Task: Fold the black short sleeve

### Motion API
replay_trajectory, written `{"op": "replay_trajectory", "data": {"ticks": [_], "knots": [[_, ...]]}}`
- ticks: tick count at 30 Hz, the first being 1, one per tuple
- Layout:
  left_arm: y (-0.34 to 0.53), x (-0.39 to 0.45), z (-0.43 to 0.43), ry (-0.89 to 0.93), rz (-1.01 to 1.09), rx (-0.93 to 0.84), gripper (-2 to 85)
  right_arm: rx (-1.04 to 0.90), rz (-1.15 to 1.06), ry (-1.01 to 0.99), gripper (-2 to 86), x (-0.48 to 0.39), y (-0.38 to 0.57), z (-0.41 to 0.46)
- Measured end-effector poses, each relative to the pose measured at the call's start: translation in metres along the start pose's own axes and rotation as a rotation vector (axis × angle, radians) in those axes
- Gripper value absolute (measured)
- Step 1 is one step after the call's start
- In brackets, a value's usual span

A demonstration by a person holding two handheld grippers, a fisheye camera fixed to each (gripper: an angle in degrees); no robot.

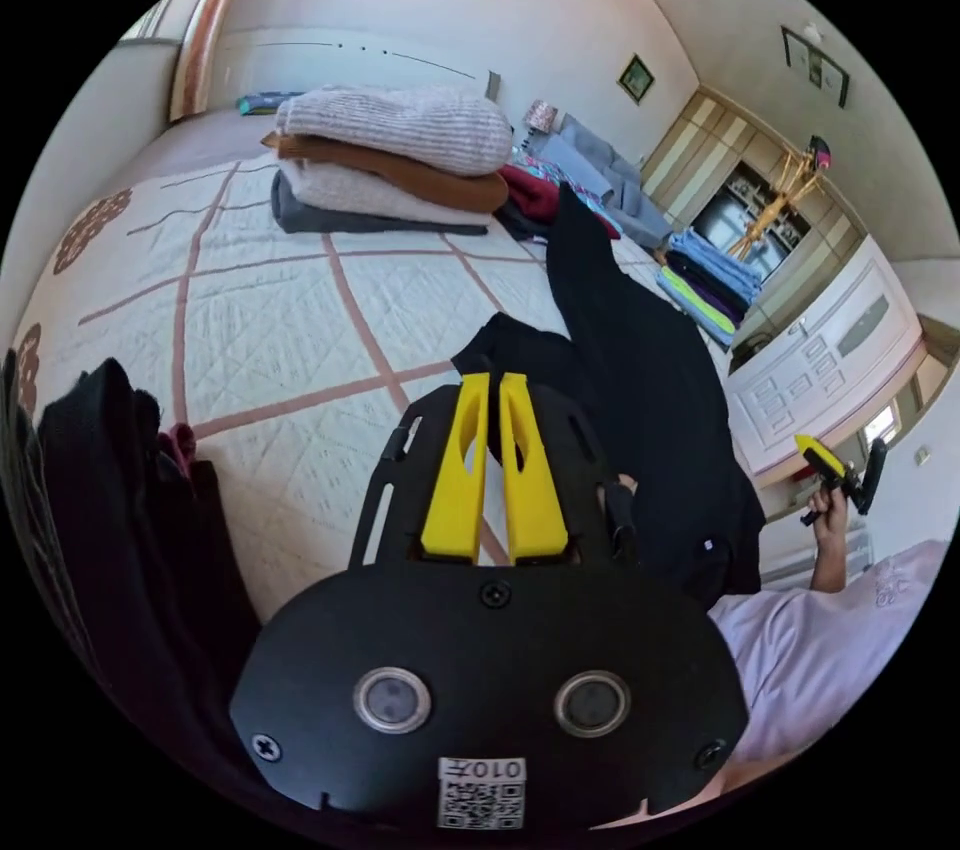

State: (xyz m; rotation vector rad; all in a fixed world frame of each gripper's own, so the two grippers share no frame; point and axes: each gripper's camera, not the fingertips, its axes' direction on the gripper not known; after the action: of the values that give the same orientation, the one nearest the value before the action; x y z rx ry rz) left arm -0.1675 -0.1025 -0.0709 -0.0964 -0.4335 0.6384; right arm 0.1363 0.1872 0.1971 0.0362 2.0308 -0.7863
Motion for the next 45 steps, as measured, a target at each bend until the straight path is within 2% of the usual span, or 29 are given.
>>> {"op": "replay_trajectory", "data": {"ticks": [4, 8, 11, 13, 15, 18, 20, 22, 24, 27, 32, 35, 42, 45], "knots": [[0.006, -0.009, 0.007, 0.028, -0.111, -0.063, 0.4, -0.013, 0.007, -0.005, 5.4, 0.001, 0.004, 0.007], [0.005, 0.022, -0.014, -0.012, -0.079, -0.005, 0.3, -0.014, -0.003, 0.029, 5.2, 0.003, 0.003, 0.007], [-0.006, 0.102, -0.032, -0.107, 0.158, 0.041, 0.5, -0.016, 0.002, 0.028, 5.2, 0.008, 0.002, 0.01], [-0.005, 0.197, -0.027, -0.083, 0.501, -0.015, 1.0, -0.021, 0.003, 0.012, 5.2, 0.011, -0.001, 0.014], [0.015, 0.265, -0.013, -0.047, 0.733, -0.063, 1.7, -0.024, -0.004, 0.001, 5.2, 0.013, -0.006, 0.018], [0.059, 0.324, 0.03, -0.06, 0.878, -0.215, 4.5, -0.031, -0.03, -0.025, 5.3, 0.014, -0.019, 0.028], [0.08, 0.326, 0.039, -0.068, 0.872, -0.259, 6.3, -0.067, -0.059, -0.056, 5.8, 0.014, -0.032, 0.042], [0.098, 0.31, 0.019, -0.03, 0.8, -0.211, 7.6, -0.102, -0.084, -0.081, 6.3, 0.014, -0.041, 0.055], [0.111, 0.297, -0.003, -0.097, 0.77, -0.168, 8.4, -0.129, -0.106, -0.111, 6.8, 0.013, -0.049, 0.069], [0.13, 0.277, -0.023, -0.259, 0.762, -0.201, 9.2, -0.16, -0.14, -0.216, 7.8, 0.008, -0.061, 0.097], [0.148, 0.258, -0.03, -0.242, 0.699, -0.248, 9.7, -0.232, -0.153, -0.473, 10.2, -0.007, -0.082, 0.158], [0.155, 0.261, -0.02, -0.275, 0.709, -0.277, 9.4, -0.276, -0.132, -0.551, 10.8, -0.009, -0.091, 0.184], [0.159, 0.265, -0.014, -0.272, 0.652, -0.271, 6.5, -0.328, -0.165, -0.456, 9.4, -0.012, -0.095, 0.221], [0.157, 0.264, -0.014, -0.256, 0.627, -0.288, 4.3, -0.297, -0.193, -0.421, 5.3, -0.007, -0.098, 0.221]]}}
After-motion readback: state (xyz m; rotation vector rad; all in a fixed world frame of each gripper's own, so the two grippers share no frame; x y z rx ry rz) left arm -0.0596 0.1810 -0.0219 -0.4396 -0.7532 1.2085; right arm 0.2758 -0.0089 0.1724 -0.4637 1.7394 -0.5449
